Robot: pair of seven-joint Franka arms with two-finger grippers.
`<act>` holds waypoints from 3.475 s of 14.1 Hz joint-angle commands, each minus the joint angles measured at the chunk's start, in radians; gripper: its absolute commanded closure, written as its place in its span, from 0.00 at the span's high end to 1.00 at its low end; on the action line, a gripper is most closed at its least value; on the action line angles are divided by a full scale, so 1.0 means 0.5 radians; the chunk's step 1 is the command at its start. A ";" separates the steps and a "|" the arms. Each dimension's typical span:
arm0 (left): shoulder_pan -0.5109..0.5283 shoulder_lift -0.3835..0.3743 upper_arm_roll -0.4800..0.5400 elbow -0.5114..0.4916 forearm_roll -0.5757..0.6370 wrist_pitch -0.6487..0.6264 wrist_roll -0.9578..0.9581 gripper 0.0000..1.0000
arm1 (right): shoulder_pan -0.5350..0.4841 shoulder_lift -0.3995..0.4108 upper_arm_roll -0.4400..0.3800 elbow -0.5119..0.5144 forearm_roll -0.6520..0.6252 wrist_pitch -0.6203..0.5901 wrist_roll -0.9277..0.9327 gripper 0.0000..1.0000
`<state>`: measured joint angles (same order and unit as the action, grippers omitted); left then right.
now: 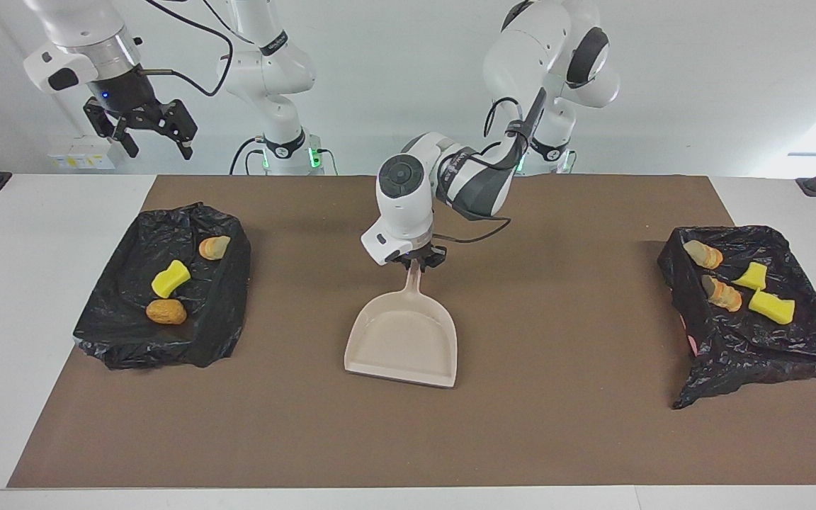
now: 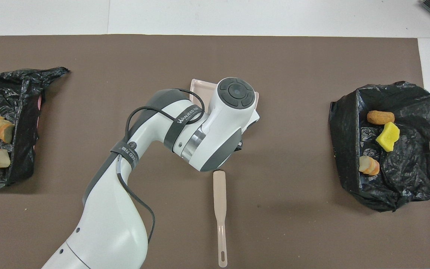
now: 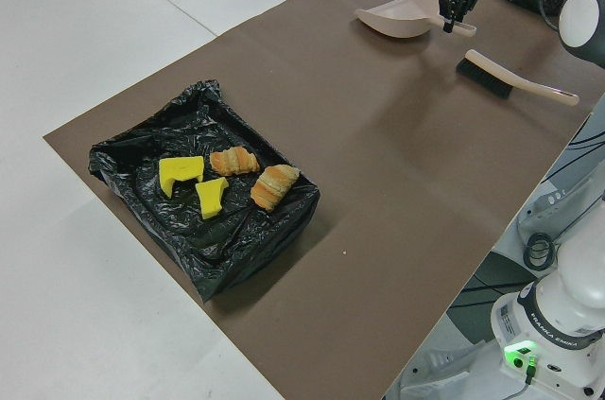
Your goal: Sweep and dump trash in bin
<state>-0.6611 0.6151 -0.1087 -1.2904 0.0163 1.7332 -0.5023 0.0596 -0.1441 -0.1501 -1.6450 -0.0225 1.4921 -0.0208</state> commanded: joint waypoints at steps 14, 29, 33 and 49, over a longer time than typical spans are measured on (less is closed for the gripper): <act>0.610 -0.552 0.401 -0.091 -0.029 -0.103 0.423 1.00 | -0.009 -0.003 0.015 0.004 -0.023 -0.008 -0.053 1.00; 0.930 -1.181 0.408 -0.447 -0.014 -0.395 1.189 1.00 | -0.015 -0.006 0.015 -0.002 -0.023 -0.027 -0.060 1.00; 0.929 -1.252 0.405 -0.517 -0.014 -0.463 1.182 1.00 | -0.015 -0.006 0.015 0.001 -0.023 -0.017 -0.063 1.00; 1.313 -1.301 0.116 -0.549 -0.005 -0.454 1.198 1.00 | -0.009 -0.016 0.009 -0.002 -0.023 -0.054 -0.050 1.00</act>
<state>-0.0200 -0.0181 -0.0401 -1.5432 0.0136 1.4986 0.0875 0.0599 -0.1445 -0.1482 -1.6449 -0.0225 1.4684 -0.0208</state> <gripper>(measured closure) 0.000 0.000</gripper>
